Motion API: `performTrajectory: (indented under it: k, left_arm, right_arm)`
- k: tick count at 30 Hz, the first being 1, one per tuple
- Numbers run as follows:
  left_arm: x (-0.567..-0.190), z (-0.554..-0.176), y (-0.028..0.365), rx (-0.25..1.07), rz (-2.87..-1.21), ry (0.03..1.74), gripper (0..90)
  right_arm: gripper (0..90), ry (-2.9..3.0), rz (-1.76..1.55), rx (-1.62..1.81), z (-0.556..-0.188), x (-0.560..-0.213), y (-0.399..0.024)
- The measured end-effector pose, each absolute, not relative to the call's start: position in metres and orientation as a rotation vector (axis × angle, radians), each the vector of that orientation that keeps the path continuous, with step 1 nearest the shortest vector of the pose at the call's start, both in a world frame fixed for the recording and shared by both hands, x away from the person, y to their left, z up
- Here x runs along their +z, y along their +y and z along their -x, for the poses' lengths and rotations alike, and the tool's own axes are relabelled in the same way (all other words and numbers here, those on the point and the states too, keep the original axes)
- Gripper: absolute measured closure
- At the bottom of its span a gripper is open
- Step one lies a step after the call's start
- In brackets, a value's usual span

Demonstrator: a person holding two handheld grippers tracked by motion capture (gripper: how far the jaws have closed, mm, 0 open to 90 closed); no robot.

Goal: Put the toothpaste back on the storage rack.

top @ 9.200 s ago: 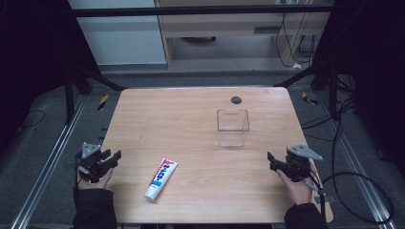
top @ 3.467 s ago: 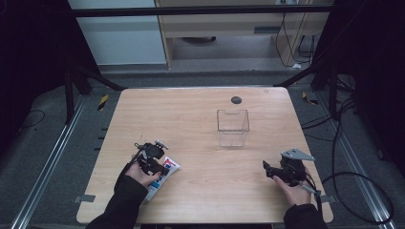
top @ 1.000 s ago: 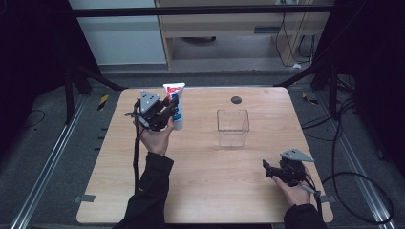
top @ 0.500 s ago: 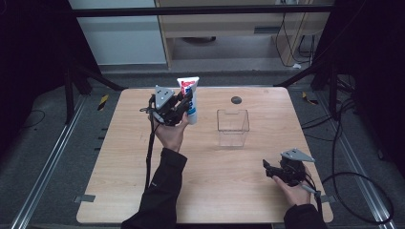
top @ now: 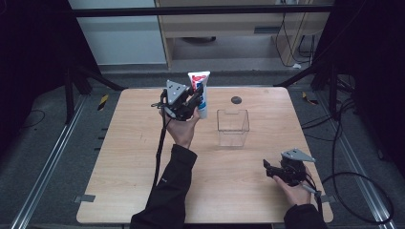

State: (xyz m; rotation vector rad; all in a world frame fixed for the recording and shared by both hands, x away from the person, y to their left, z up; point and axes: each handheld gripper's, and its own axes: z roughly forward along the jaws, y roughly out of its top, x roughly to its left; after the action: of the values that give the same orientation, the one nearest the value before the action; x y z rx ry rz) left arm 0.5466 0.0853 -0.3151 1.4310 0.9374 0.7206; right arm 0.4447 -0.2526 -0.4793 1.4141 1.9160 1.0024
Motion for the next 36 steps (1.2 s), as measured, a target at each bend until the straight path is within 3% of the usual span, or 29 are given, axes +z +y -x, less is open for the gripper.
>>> performTrajectory:
  k: [15,36]
  left_arm:
    - [-0.317,-0.554,0.050,0.674,-1.442,0.893,75.2]
    - [-0.353,-0.576,0.017,0.621,-1.530,0.891,75.1]
  right_arm:
    - [22.8,1.916,-1.422,1.015,-0.444,-0.479,-0.253]
    - [23.0,1.925,-1.409,1.015,-0.445,-0.480,-0.252]
